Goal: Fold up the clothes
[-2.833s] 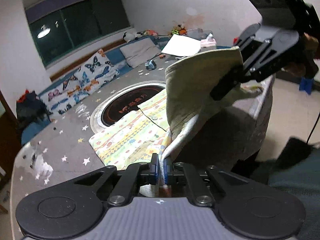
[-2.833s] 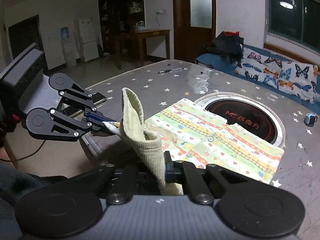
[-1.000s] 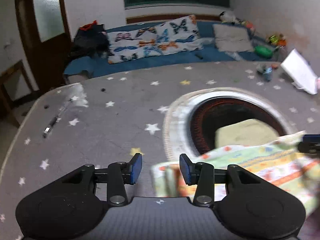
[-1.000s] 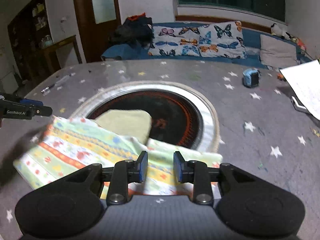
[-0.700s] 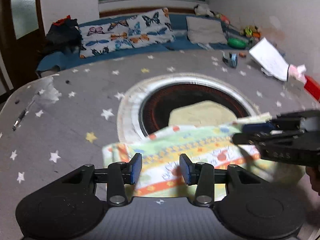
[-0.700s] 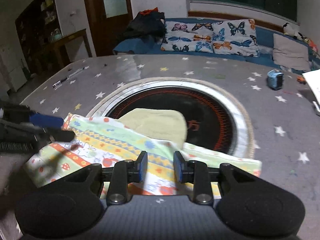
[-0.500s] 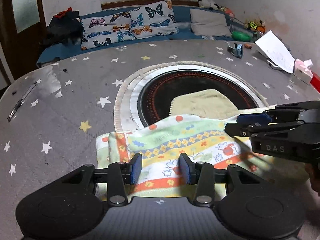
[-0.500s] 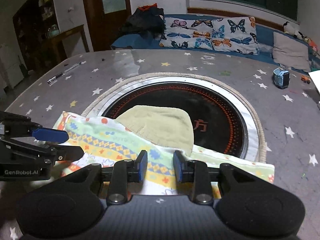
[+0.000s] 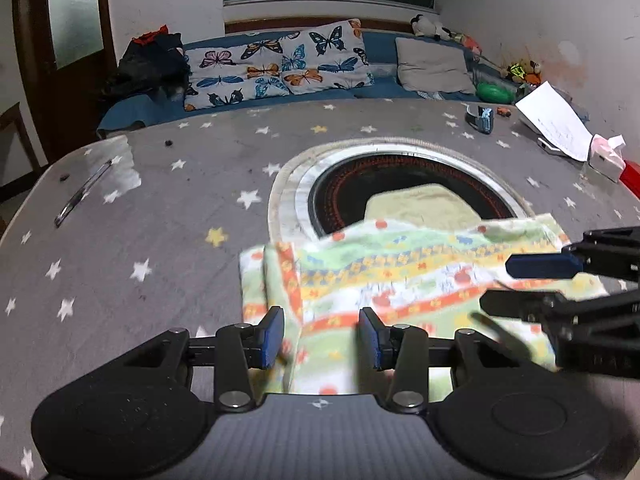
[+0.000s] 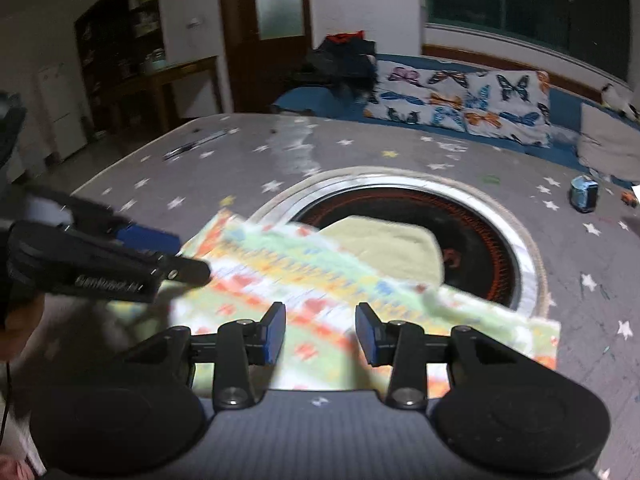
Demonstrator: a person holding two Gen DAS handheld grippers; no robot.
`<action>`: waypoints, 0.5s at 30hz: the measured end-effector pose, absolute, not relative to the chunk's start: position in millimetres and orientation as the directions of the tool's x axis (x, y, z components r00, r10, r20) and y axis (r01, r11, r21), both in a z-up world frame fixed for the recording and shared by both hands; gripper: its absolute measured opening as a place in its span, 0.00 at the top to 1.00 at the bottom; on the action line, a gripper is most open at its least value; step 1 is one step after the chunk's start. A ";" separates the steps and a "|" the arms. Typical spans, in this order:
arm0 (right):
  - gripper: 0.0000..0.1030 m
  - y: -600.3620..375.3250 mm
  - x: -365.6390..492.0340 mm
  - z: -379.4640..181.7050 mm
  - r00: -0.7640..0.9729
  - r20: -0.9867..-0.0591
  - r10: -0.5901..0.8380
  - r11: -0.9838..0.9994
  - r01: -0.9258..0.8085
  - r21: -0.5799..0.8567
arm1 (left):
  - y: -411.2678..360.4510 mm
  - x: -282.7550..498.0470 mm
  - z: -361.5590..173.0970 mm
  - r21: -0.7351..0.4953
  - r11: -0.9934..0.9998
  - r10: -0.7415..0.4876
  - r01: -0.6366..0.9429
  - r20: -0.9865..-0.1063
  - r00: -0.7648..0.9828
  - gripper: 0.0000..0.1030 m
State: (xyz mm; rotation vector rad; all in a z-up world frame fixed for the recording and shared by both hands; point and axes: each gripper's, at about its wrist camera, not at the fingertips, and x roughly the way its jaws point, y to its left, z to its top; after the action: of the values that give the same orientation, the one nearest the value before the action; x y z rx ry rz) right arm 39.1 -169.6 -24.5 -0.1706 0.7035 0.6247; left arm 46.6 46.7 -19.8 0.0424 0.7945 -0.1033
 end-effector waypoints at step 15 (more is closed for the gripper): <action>0.63 -176.6 -12.7 -31.9 0.658 -0.606 0.446 0.811 -0.584 -0.038 | 60.2 16.8 -29.9 0.013 0.998 -0.032 0.058 -0.706 0.708 0.55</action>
State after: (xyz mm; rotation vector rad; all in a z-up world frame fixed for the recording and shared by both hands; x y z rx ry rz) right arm -12.7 -176.6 -31.9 -0.2389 0.6180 0.5897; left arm 16.8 60.2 -29.9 0.0349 0.7829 -0.0505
